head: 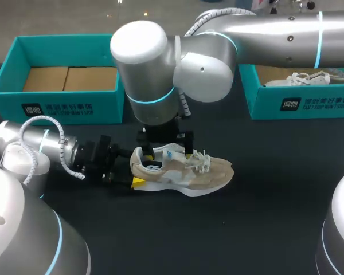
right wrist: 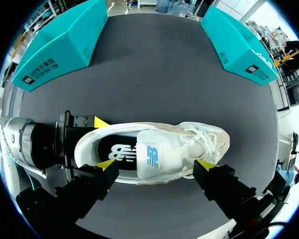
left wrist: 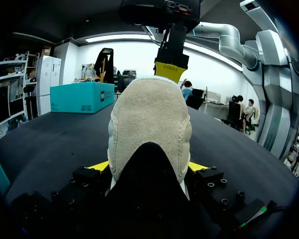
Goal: Take the shoe out of the shoebox, open the shoe tongue, remove and reinsert the insole, then place the shoe into the shoebox
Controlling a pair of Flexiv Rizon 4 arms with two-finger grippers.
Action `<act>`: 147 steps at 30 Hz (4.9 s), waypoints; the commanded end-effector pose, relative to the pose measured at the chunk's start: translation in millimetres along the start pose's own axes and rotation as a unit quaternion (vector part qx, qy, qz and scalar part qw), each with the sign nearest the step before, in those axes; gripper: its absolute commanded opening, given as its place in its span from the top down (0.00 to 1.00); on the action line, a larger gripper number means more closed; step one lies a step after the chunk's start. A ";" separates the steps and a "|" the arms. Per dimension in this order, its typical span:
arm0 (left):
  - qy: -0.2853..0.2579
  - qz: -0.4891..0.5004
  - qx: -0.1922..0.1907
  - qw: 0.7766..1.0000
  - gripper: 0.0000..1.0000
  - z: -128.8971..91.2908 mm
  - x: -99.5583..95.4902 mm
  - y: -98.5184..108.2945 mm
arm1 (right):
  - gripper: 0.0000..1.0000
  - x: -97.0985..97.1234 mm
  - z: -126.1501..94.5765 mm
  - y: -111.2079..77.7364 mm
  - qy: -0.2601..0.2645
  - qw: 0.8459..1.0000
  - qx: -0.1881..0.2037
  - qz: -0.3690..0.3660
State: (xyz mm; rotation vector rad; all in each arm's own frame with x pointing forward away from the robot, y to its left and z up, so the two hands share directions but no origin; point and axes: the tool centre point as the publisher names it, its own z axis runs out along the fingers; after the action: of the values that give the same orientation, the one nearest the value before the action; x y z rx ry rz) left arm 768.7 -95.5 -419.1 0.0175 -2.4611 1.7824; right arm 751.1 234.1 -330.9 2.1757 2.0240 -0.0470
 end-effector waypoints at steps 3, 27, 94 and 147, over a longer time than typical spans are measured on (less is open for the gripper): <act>-0.001 0.000 -0.001 1.000 1.00 0.4 1.1 -0.2 | 0.00 14.7 12.5 -6.4 -0.060 0.998 -0.013 0.010; -0.001 0.000 -0.001 1.000 1.00 0.4 1.1 -0.2 | 0.00 -1.0 38.6 -5.4 -0.106 0.993 -0.009 0.051; -0.001 0.000 -0.001 1.000 1.00 0.4 1.1 -0.2 | 0.67 -61.4 8.9 16.5 -0.020 0.987 0.066 0.142; -0.001 0.000 -0.001 1.000 1.00 0.4 1.1 -0.2 | 1.00 -119.6 50.2 1.6 0.005 0.964 0.028 0.263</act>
State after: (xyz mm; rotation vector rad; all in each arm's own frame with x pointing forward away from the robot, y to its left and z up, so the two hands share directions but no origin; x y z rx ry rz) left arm 768.1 -97.1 -417.9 0.0170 -2.4618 1.7838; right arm 751.6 103.7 -354.7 2.4869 1.7427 -0.0464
